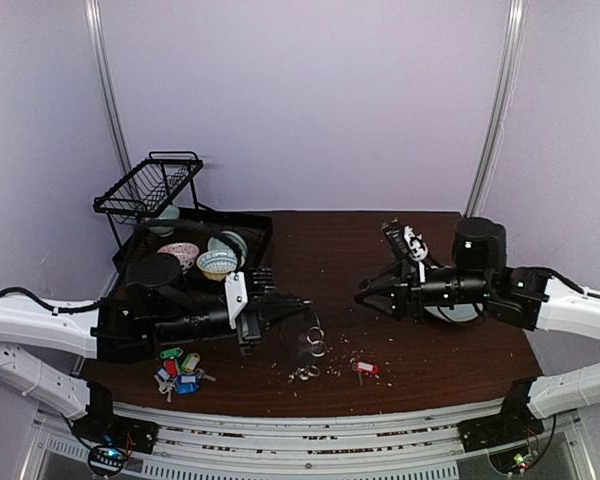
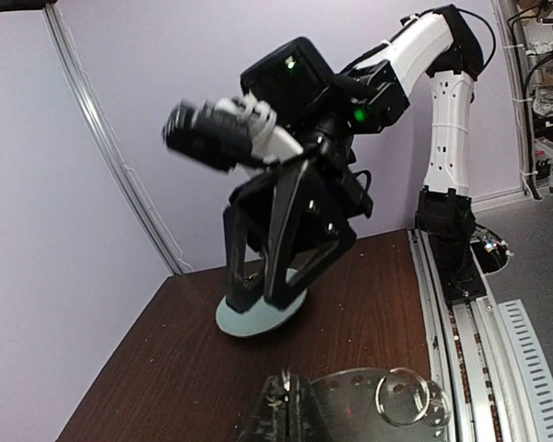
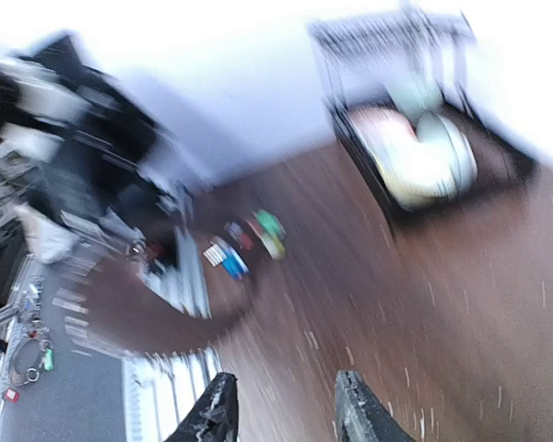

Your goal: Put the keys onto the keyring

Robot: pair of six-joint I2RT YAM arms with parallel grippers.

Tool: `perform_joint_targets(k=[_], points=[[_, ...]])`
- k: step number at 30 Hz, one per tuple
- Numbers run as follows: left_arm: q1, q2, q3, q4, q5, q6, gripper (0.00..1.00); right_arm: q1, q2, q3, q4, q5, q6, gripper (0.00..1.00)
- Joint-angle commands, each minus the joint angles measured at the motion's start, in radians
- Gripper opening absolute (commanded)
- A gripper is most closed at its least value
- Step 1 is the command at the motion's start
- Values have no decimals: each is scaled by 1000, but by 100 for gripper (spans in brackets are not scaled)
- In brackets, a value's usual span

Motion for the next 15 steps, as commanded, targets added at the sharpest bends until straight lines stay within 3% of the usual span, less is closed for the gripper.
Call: perform_joint_targets(k=[1, 3, 6, 15], points=[[4, -5, 2, 109, 77, 1, 0, 96, -71, -91, 462, -108, -124, 33], [4, -2, 6, 113, 82, -5, 0, 114, -45, -79, 541, -160, -129, 31], [4, -4, 10, 119, 92, -9, 0, 126, 13, -7, 478, -222, -138, 28], [4, 4, 17, 119, 104, -5, 0, 194, 87, 47, 438, -158, -216, 20]])
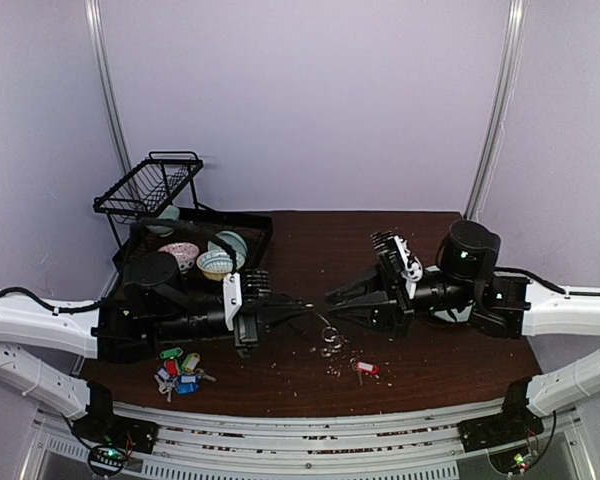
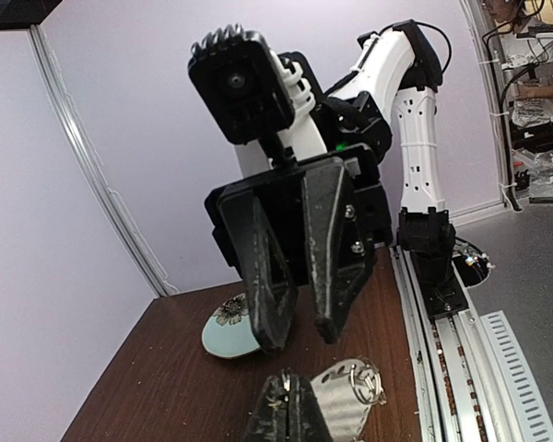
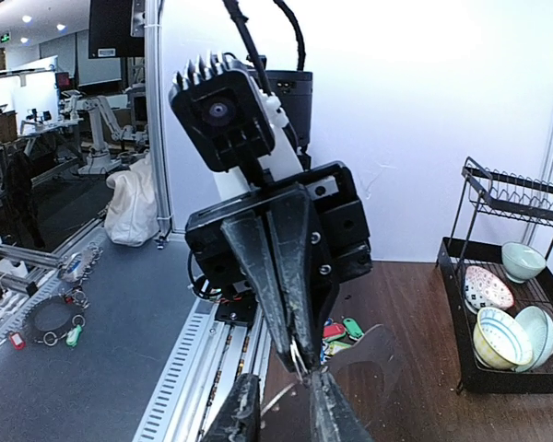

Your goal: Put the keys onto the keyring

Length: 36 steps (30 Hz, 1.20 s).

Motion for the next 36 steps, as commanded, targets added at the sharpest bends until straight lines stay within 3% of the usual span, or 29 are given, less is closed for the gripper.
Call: perform_joint_targets(k=[1, 10, 36], points=[[4, 2, 17, 78, 21, -4, 0, 20, 19, 42, 33, 11, -38, 19], [4, -5, 13, 75, 29, 0, 0, 29, 50, 61, 4, 79, -51, 17], [4, -31, -2, 89, -5, 0, 0, 39, 82, 74, -44, 74, -71, 18]])
